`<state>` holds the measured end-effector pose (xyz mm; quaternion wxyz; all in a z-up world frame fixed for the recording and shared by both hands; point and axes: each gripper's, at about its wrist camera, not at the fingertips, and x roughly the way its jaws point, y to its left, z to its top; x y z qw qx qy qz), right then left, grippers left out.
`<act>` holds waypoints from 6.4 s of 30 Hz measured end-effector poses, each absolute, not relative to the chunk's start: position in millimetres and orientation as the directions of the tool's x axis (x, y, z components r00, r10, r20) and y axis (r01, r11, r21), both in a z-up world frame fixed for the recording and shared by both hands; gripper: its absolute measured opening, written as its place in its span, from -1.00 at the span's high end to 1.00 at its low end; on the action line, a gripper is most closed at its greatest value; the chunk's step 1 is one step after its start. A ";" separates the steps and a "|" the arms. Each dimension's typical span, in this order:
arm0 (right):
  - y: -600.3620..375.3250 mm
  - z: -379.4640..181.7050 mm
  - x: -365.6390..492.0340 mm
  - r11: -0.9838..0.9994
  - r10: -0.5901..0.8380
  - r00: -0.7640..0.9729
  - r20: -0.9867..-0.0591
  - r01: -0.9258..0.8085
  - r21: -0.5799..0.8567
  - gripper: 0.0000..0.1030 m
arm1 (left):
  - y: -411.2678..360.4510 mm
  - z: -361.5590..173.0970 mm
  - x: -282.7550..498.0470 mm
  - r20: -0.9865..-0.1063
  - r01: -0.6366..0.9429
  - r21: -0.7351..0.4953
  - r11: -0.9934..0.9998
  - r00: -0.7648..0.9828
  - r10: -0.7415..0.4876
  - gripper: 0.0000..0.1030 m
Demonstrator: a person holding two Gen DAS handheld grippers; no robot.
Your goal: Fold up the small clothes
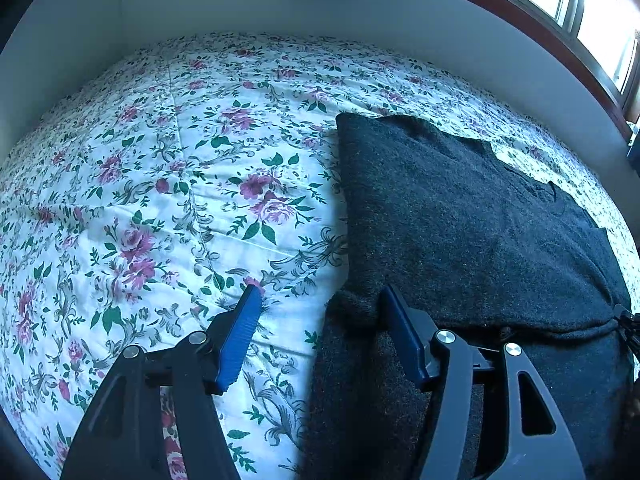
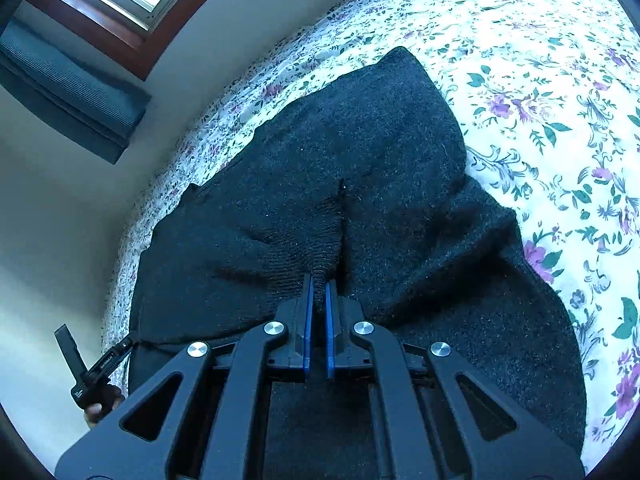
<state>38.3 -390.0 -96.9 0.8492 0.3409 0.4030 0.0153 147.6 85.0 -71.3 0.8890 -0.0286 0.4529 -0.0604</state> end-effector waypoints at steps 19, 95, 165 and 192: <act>-431.3 -64.5 -76.3 0.767 0.331 0.696 -0.637 0.195 0.612 -0.45 | 128.1 -58.4 83.1 -0.805 0.099 -0.237 0.966 0.537 -0.252 -0.30; -403.2 -27.7 -191.1 0.527 0.748 0.574 -0.334 -0.208 0.824 0.91 | 105.0 -32.3 -26.6 -0.522 0.336 -0.730 0.596 0.288 -0.803 0.88; -391.3 -81.5 -15.0 0.828 0.537 0.480 -0.694 -0.144 0.542 0.86 | 17.4 -55.3 95.6 -0.851 0.609 -0.199 0.768 0.281 -0.444 0.85; -427.9 32.0 98.0 0.891 0.269 0.806 -0.527 0.000 0.454 0.89 | -5.7 31.8 231.6 -0.679 0.320 -0.035 0.947 0.687 -0.257 0.88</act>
